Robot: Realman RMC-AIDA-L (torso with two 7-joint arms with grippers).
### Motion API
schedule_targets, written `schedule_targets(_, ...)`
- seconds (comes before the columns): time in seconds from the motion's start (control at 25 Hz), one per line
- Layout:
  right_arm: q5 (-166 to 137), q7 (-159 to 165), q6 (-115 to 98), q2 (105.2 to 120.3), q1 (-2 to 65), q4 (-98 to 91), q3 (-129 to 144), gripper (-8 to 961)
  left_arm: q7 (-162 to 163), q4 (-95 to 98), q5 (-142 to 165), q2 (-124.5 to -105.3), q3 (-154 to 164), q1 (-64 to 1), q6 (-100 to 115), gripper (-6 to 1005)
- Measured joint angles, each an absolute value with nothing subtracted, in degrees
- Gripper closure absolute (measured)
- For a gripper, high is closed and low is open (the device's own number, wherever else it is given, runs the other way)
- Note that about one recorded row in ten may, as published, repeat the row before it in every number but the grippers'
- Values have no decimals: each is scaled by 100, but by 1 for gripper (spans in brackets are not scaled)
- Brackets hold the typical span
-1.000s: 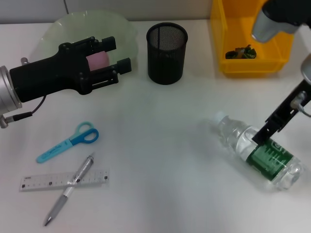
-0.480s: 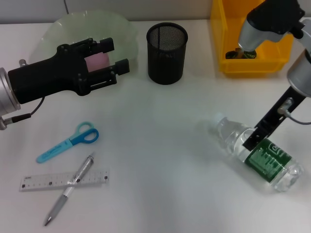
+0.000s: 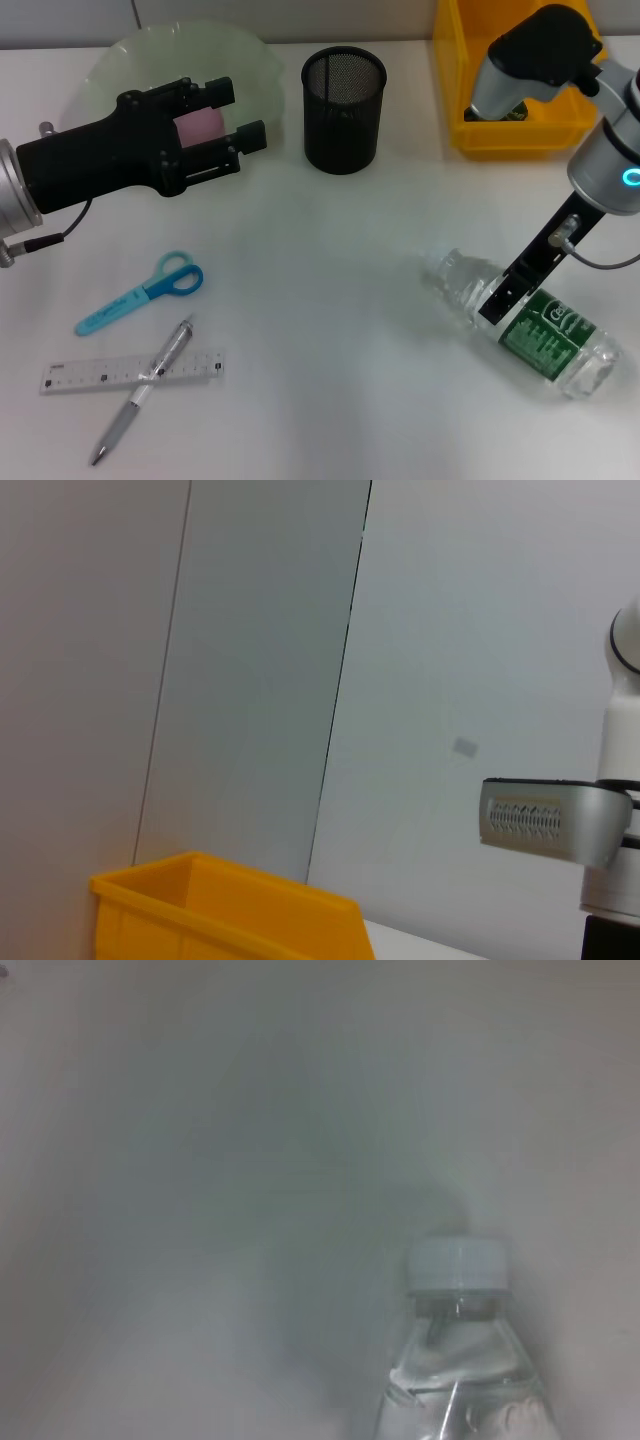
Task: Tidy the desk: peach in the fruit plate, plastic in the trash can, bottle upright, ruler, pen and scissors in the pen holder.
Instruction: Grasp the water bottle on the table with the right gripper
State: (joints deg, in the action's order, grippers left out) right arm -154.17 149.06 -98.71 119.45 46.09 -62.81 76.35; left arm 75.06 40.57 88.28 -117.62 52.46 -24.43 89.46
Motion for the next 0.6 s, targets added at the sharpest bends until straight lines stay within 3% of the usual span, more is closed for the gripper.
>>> schedule_targets(0.6, -15423, 15110, -9396, 11953, 4597, -6100, 8270, 197, 7506, 4051, 8835, -11762, 5238, -2452, 8947, 385)
